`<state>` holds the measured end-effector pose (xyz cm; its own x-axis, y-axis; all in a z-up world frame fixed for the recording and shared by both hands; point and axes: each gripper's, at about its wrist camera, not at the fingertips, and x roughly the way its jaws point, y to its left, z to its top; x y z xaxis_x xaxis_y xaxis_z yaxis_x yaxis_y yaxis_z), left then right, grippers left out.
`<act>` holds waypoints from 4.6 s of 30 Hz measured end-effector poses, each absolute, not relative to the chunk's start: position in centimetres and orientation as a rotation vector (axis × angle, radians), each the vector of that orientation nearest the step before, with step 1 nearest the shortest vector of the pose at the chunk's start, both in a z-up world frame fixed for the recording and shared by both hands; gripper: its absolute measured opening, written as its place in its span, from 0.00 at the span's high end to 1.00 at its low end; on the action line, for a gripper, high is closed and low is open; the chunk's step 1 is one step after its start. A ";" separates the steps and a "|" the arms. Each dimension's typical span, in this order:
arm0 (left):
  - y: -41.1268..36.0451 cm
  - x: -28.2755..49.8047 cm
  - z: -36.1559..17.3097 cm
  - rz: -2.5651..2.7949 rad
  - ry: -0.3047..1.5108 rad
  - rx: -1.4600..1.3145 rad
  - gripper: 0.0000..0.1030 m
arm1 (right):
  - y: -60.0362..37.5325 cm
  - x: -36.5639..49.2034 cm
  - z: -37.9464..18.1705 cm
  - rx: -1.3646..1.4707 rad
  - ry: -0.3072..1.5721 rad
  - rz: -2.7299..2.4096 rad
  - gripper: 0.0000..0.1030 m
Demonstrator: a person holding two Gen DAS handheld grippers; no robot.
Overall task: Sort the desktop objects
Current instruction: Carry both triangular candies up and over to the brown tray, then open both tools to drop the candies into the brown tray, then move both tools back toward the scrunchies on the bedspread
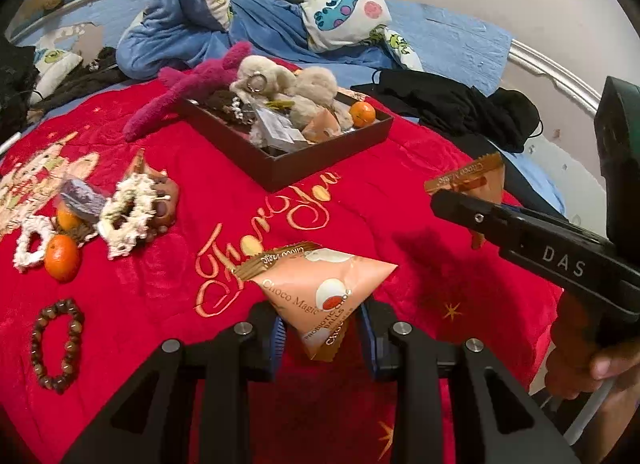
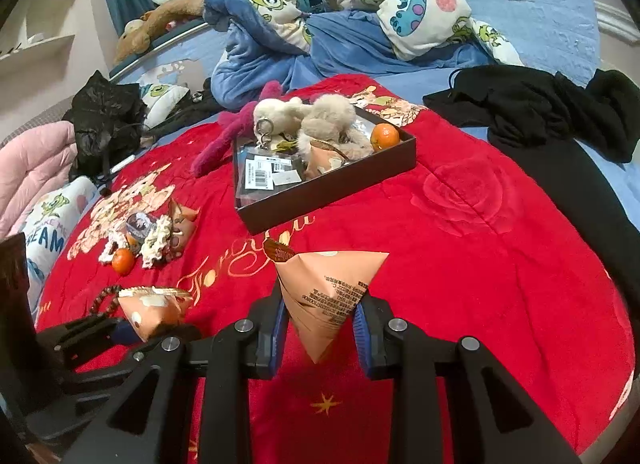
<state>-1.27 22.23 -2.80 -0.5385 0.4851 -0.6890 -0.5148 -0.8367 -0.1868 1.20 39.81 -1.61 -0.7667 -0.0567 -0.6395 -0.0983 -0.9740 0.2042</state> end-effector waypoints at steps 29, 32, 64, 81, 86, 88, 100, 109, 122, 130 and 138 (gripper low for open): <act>28.9 -14.2 -1.4 2.406 0.019 -0.998 0.69 | 43.8 -9.0 -0.6 -0.869 0.492 2.936 0.73; 28.7 -15.7 -1.1 2.410 -0.046 -0.987 0.69 | 44.3 -10.9 -0.2 -0.820 0.402 2.932 0.73; 31.5 -22.0 -3.0 2.505 -0.012 -0.810 0.69 | 45.8 -18.5 -4.3 -0.901 0.362 2.992 0.73; 29.3 -21.4 -3.6 2.593 -0.067 -0.821 0.49 | 45.6 -17.9 -4.0 -0.846 0.323 3.006 0.62; 27.1 -21.4 -3.4 2.606 -0.172 -0.805 0.25 | 46.1 -17.3 -3.8 -0.814 0.397 3.061 0.49; 26.7 -21.0 -3.2 2.632 -0.183 -0.769 0.11 | 46.5 -17.0 -3.7 -0.791 0.453 3.088 0.45; 27.2 -19.7 -2.2 2.620 -0.100 -0.669 0.00 | 48.0 -14.7 -2.9 -0.571 0.578 3.058 0.00; 27.4 -19.7 -2.1 2.622 -0.093 -0.670 0.00 | 47.8 -14.8 -2.9 -0.582 0.557 3.060 0.00; 27.8 -18.6 -1.8 2.629 -0.044 -0.643 0.00 | 47.2 -13.9 -2.4 -0.562 0.524 3.066 0.00; 27.0 -16.0 -0.8 2.622 -0.006 -0.661 0.00 | 45.0 -10.8 -0.5 -0.419 0.354 3.064 0.00; 23.2 -13.4 -0.4 2.645 -0.035 -0.721 0.00 | 40.4 -9.5 0.1 -0.510 0.281 3.049 0.00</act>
<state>-13.44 23.24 -0.42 -0.7884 0.3816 -0.4826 -0.3689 -0.9209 -0.1256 -9.47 40.42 0.13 -0.9454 0.0069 -0.3259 -0.0663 -0.9829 0.1717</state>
